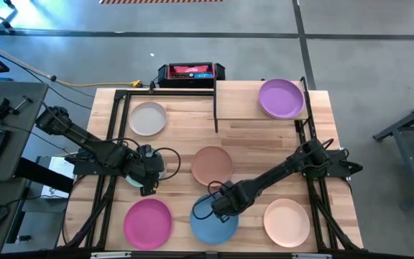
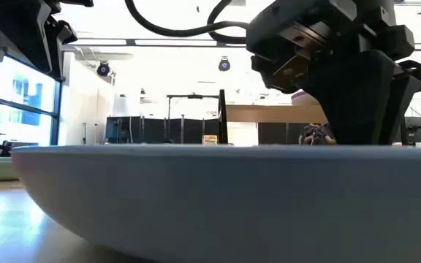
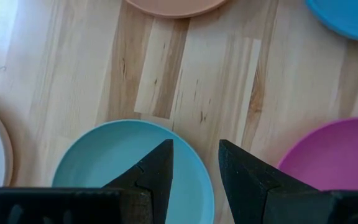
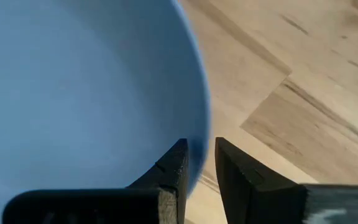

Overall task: Place and stack plates onto a shelf
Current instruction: Stack the blue plate on top of the purple plate on the shelf

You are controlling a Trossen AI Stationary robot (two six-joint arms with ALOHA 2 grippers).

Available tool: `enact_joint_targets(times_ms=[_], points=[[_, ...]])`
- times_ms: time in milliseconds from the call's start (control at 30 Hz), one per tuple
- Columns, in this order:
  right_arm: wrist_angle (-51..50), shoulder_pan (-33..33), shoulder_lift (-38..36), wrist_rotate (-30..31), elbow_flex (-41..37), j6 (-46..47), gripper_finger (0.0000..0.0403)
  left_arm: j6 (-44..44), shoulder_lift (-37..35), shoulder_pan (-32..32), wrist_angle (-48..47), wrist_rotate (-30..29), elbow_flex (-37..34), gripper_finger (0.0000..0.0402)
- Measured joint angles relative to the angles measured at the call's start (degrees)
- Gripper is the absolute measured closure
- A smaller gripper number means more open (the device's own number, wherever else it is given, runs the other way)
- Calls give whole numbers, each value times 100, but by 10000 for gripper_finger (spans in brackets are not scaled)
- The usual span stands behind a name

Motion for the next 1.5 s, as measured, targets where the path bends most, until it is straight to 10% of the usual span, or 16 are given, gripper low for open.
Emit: enact_joint_targets(times_ms=[800, 1500], points=[[-514, 7, -128, -527, 0, 285, 402, 4, 0, 0, 0, -4, 0, 282], [-1362, -42, -975, 329, 4, -45, 402, 56, 0, 9, 4, -41, -2, 282]])
